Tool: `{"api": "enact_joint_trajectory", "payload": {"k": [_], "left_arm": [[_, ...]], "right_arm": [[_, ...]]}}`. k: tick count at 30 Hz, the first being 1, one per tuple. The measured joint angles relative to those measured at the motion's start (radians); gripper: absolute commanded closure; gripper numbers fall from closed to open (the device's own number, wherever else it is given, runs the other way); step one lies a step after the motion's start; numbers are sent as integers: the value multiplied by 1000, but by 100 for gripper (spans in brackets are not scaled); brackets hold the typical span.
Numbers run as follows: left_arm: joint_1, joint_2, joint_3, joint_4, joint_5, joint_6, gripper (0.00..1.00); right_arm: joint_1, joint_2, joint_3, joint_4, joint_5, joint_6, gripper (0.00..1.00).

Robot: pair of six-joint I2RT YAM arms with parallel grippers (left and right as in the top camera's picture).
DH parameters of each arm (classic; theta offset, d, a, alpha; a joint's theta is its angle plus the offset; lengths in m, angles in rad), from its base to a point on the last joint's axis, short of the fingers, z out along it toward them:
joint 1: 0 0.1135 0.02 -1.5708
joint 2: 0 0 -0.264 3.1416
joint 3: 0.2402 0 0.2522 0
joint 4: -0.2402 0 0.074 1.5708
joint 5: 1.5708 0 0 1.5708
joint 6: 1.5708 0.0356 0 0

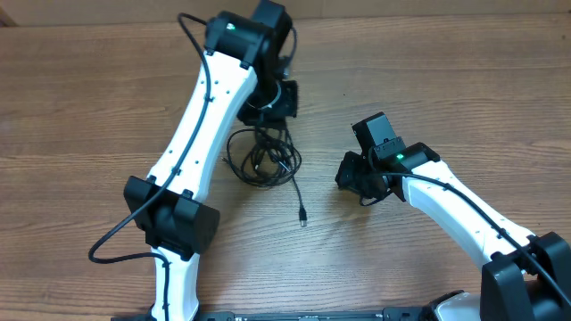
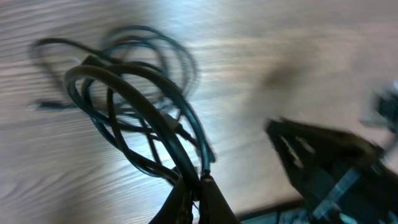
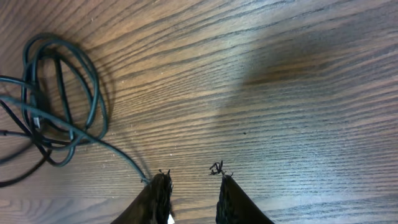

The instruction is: Untangle cables

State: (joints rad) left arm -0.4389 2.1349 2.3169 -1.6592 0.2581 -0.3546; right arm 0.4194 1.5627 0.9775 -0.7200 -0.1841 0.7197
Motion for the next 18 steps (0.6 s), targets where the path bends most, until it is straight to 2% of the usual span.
{"api": "enact_joint_trajectory", "payload": {"k": [5,12,18], "left_arm": [[-19,0,4,-25,73,45,96],[43,-26,99,-28,220,52,96],[79,-203,208,-12,207,52,96]], "right_arm": [[0,0,-2,-31,-3,-37,70],[0,0,-3,-59,-4,-51,71],[0,0,-3,-53,-4,-58,70]]}}
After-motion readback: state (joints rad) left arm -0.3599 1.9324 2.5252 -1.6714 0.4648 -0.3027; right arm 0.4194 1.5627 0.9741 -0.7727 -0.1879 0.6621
